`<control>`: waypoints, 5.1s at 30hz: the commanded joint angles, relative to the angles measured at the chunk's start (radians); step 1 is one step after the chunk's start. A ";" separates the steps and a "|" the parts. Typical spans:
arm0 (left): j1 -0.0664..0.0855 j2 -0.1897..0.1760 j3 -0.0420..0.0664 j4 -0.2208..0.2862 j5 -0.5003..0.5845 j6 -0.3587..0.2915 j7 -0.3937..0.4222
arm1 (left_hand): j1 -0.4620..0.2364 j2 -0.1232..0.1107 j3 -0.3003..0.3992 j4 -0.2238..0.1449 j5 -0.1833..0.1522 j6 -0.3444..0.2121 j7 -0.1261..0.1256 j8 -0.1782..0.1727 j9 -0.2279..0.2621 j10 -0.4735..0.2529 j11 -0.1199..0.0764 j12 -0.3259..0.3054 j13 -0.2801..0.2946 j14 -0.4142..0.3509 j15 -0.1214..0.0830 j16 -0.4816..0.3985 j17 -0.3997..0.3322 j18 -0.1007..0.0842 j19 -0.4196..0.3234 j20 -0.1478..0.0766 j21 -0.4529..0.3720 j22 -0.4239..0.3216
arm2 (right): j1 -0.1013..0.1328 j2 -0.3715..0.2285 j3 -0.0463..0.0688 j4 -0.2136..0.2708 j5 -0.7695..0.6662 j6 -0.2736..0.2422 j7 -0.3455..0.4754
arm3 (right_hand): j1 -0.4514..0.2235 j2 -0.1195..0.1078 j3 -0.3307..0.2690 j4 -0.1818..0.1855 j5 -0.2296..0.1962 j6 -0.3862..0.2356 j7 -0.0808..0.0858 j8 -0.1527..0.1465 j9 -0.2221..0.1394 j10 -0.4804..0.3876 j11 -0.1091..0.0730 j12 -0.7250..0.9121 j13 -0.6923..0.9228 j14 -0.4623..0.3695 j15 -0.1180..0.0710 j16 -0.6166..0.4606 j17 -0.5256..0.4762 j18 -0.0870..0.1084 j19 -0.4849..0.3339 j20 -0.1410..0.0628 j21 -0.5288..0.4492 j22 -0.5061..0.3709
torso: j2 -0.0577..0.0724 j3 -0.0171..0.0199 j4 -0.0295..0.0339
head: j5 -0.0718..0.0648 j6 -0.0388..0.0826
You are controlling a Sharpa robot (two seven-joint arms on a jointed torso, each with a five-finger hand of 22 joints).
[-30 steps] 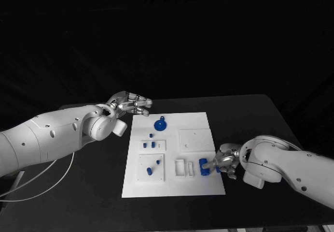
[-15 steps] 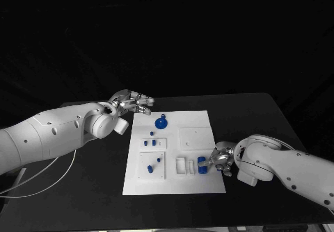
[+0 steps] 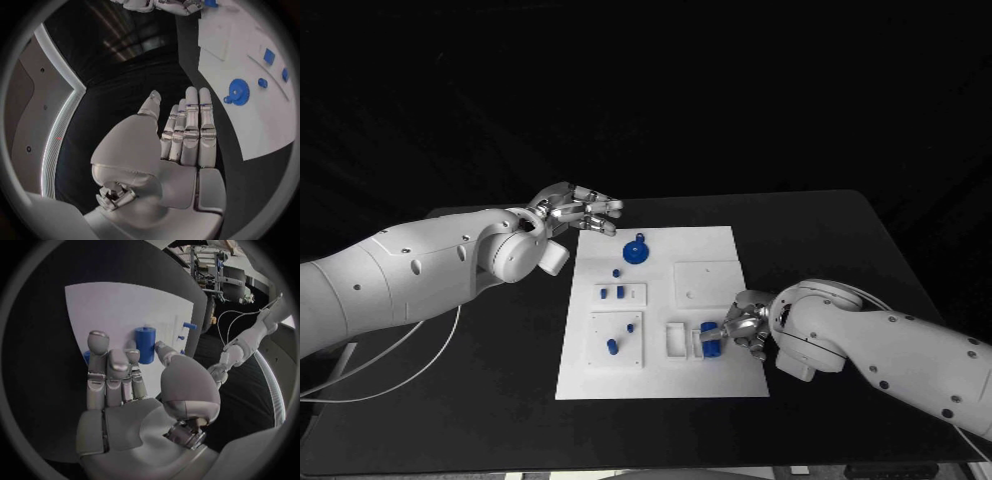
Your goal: Assemble the parts on the task board
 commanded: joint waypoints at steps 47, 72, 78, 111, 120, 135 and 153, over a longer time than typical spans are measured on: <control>0.000 -0.002 0.000 0.007 -0.007 0.037 -0.023 | -0.004 0.007 0.005 -0.006 0.007 -0.011 0.000 0.006 0.001 -0.008 0.000 -0.003 0.001 0.001 0.006 0.007 0.002 -0.020 0.010 0.001 0.007 -0.015 | -0.011 -0.009 -0.048 -0.016 0.160 0.004 -0.016 | 0.067 0.072 -0.155 -0.168 0.210 -0.050 0.017 -0.005 -0.662 -0.012 0.017 0.027 -0.006 0.006 0.009 0.018 0.007 0.014 0.041 0.020 0.002 0.036 | 0.002 0.0006 -0.0018 | 0.019 -0.016; 0.000 -0.001 0.000 0.005 -0.009 0.041 -0.030 | -0.006 0.007 0.005 -0.006 0.006 -0.011 0.001 0.006 0.001 -0.009 0.001 -0.003 0.001 0.000 0.006 0.007 0.002 -0.020 0.011 0.001 0.007 -0.019 | -0.009 0.022 -0.048 -0.023 0.066 -0.001 -0.028 | 0.048 0.030 -0.125 -0.107 0.173 -0.070 0.023 -0.005 -0.693 -0.027 0.023 0.012 -0.029 0.005 0.013 0.009 0.006 0.016 0.041 0.024 -0.019 0.039 | 0.002 0.0000 -0.0009 | 0.018 -0.019; 0.000 -0.001 0.000 0.005 -0.010 0.043 -0.032 | -0.006 0.007 0.005 -0.006 0.006 -0.011 0.001 0.006 0.001 -0.009 0.001 -0.003 0.001 0.000 0.006 0.007 0.002 -0.020 0.011 0.001 0.007 -0.019 | -0.009 0.025 -0.048 -0.022 0.072 -0.023 -0.025 | 0.072 0.052 -0.118 -0.143 0.196 -0.030 0.015 -0.006 -0.695 -0.019 0.016 0.020 -0.024 0.006 0.008 0.014 0.012 0.012 0.042 0.019 -0.012 0.044 | 0.002 0.0009 -0.0020 | 0.020 -0.019; 0.000 0.002 0.000 0.000 -0.014 0.047 -0.044 | -0.007 0.010 0.006 -0.003 0.008 -0.012 0.001 0.006 0.001 -0.009 0.001 -0.003 0.001 0.000 0.006 0.007 0.002 -0.020 0.012 0.001 0.008 -0.026 | 0.027 -0.017 -0.040 0.051 0.181 -0.060 -0.030 | 0.021 0.091 -0.057 -0.177 0.124 0.067 -0.012 -0.005 -0.687 -0.008 -0.002 0.014 -0.027 0.008 -0.005 0.006 0.013 -0.001 0.043 0.006 -0.009 0.044 | 0.002 -0.0010 -0.0028 | 0.023 -0.016; 0.001 0.005 0.000 0.001 -0.014 0.050 -0.048 | -0.009 0.011 0.006 -0.001 0.008 -0.014 0.001 0.006 0.001 -0.009 0.001 -0.003 0.001 0.000 0.006 0.007 0.002 -0.020 0.012 0.001 0.008 -0.028 | 0.044 -0.004 -0.039 0.061 0.194 -0.046 -0.034 | 0.026 0.090 -0.059 -0.172 0.134 0.074 -0.015 -0.005 -0.687 -0.008 -0.003 0.011 -0.029 0.008 -0.006 0.006 0.013 -0.002 0.042 0.005 -0.010 0.044 | 0.002 -0.0002 -0.0025 | 0.029 -0.013; 0.001 0.006 -0.001 0.001 -0.014 0.054 -0.051 | -0.009 0.011 0.006 0.002 0.008 -0.014 0.001 0.006 0.001 -0.010 0.001 -0.003 0.001 -0.001 0.006 0.006 0.002 -0.020 0.012 0.001 0.008 -0.031 | 0.060 0.048 -0.043 0.020 0.176 -0.033 -0.036 | 0.019 0.088 -0.062 -0.163 0.138 0.076 -0.015 -0.005 -0.687 -0.009 -0.003 0.009 -0.030 0.008 -0.006 0.006 0.015 -0.003 0.042 0.004 -0.007 0.045 | 0.003 0.0018 -0.0018 | 0.030 -0.017; 0.001 0.008 -0.001 0.002 -0.015 0.059 -0.055 | -0.009 0.010 0.005 0.005 0.007 -0.015 0.001 0.006 0.001 -0.010 0.001 -0.003 0.001 -0.001 0.007 0.006 0.002 -0.020 0.013 0.002 0.008 -0.034 | 0.063 0.097 -0.072 -0.015 0.145 -0.017 -0.039 | 0.007 0.083 -0.071 -0.144 0.124 0.073 -0.014 -0.005 -0.686 -0.012 -0.002 0.005 -0.035 0.008 -0.005 0.003 0.014 -0.002 0.042 0.005 -0.013 0.044 | 0.003 -0.0002 -0.0020 | 0.035 -0.018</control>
